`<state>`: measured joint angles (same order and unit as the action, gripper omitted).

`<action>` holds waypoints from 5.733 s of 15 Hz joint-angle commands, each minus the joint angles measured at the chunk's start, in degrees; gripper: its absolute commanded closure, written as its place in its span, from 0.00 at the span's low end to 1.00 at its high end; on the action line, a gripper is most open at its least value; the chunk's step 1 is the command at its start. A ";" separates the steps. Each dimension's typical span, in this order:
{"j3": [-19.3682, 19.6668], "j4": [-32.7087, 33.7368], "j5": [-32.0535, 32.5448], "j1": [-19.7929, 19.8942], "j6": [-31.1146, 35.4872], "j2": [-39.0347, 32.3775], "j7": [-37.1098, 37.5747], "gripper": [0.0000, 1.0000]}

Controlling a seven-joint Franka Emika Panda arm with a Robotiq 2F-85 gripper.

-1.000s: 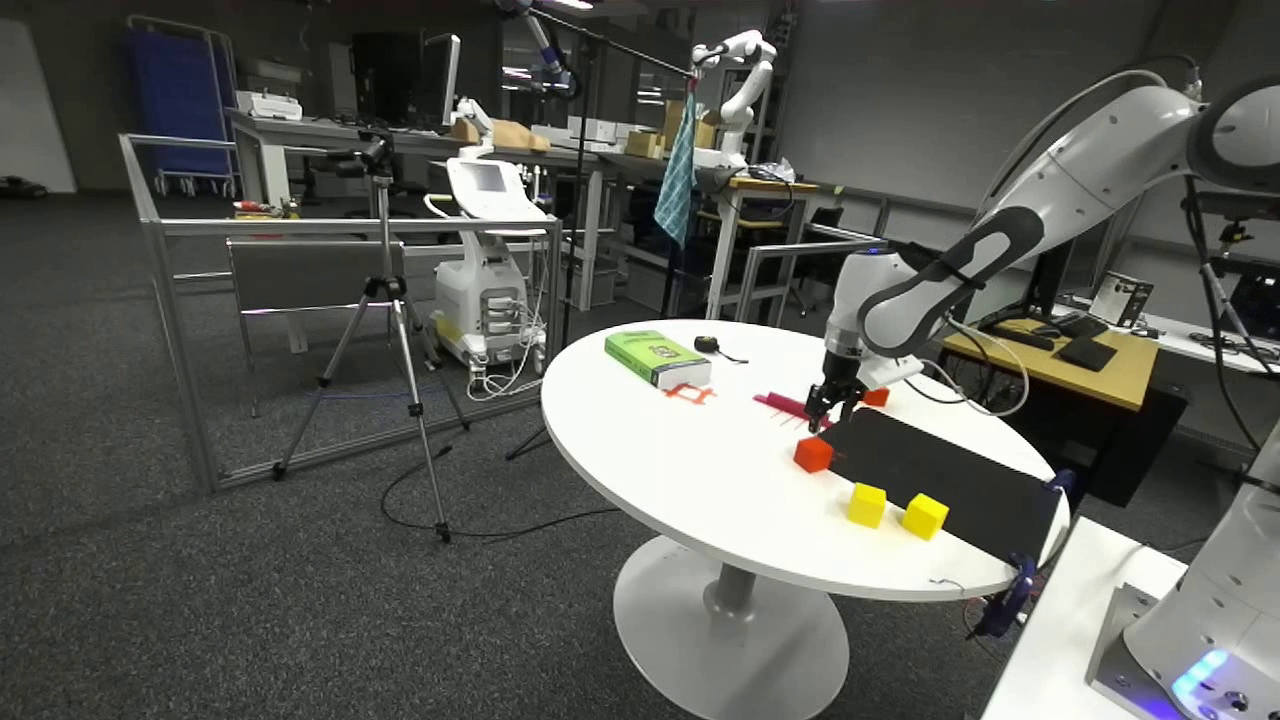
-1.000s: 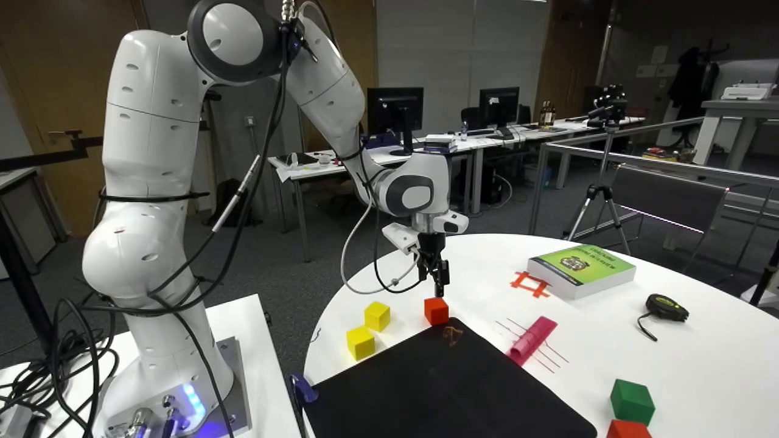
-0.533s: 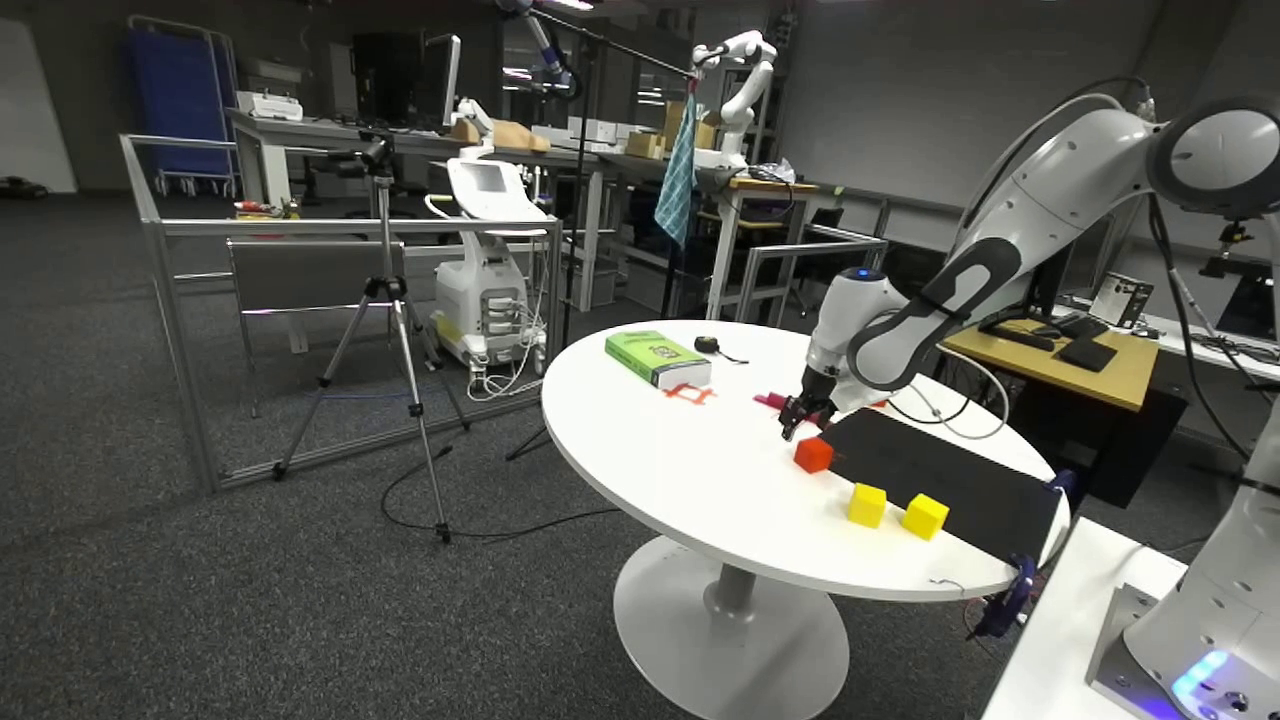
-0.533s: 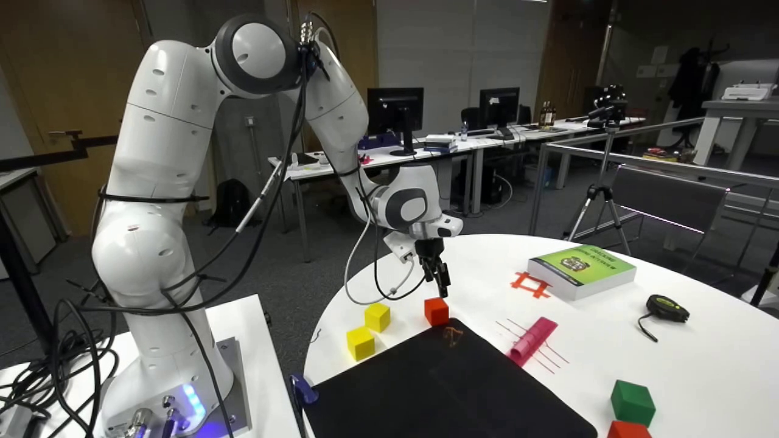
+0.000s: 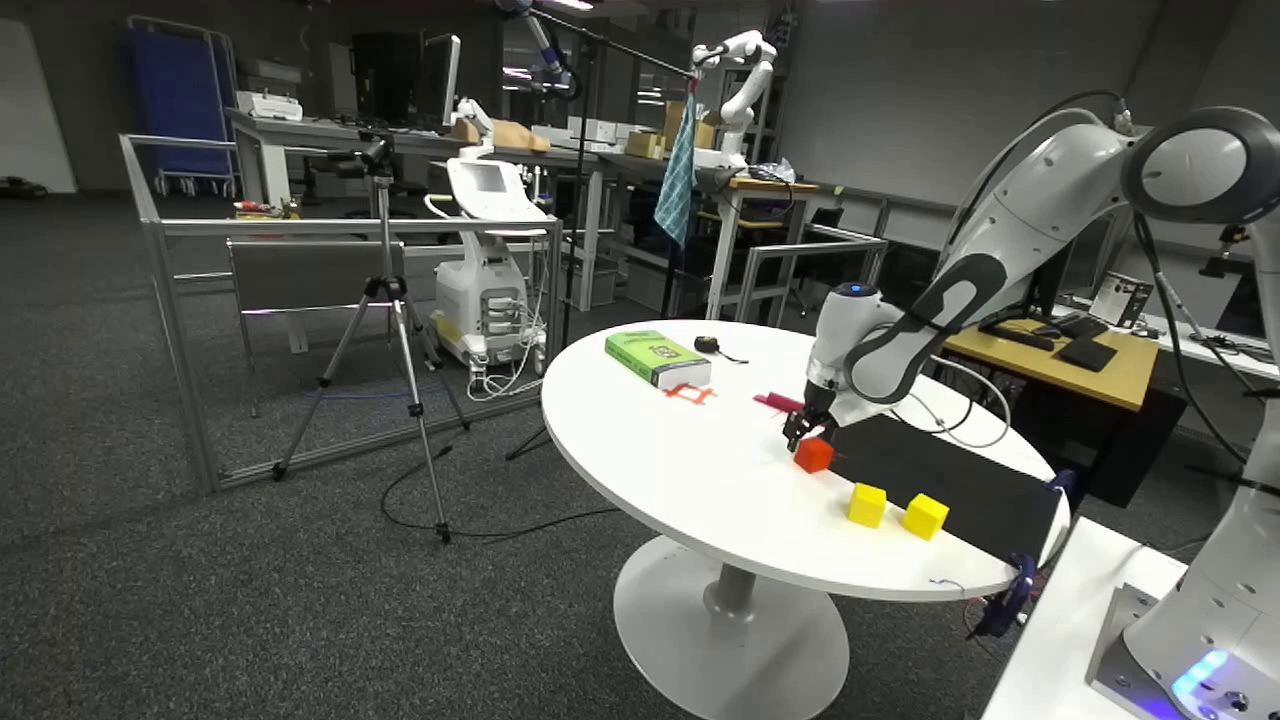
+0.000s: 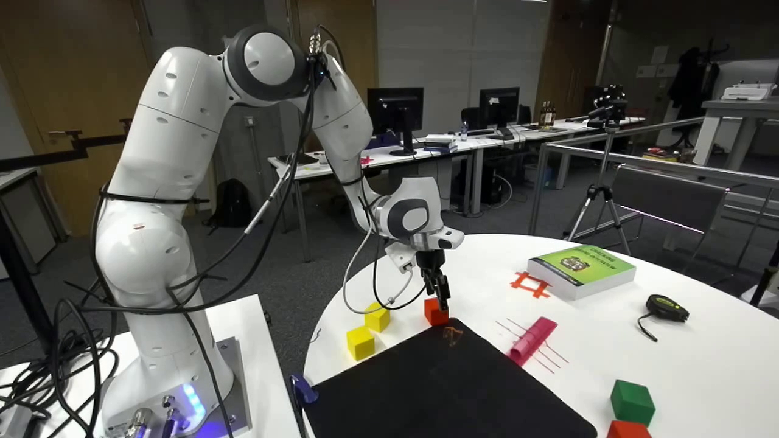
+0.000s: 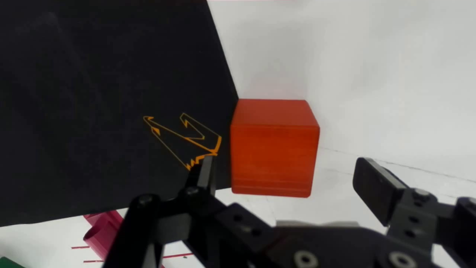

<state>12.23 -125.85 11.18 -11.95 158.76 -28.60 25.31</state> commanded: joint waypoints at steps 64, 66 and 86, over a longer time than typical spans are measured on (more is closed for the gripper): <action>-6.38 -13.24 -14.21 31.47 0.94 11.53 -69.55 0.69; -6.49 -13.13 -14.19 31.26 4.14 10.49 -66.85 0.69; -5.14 -10.31 -3.81 31.20 7.65 3.43 -51.73 0.69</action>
<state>7.49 -137.13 6.67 18.11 166.80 -24.66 -27.70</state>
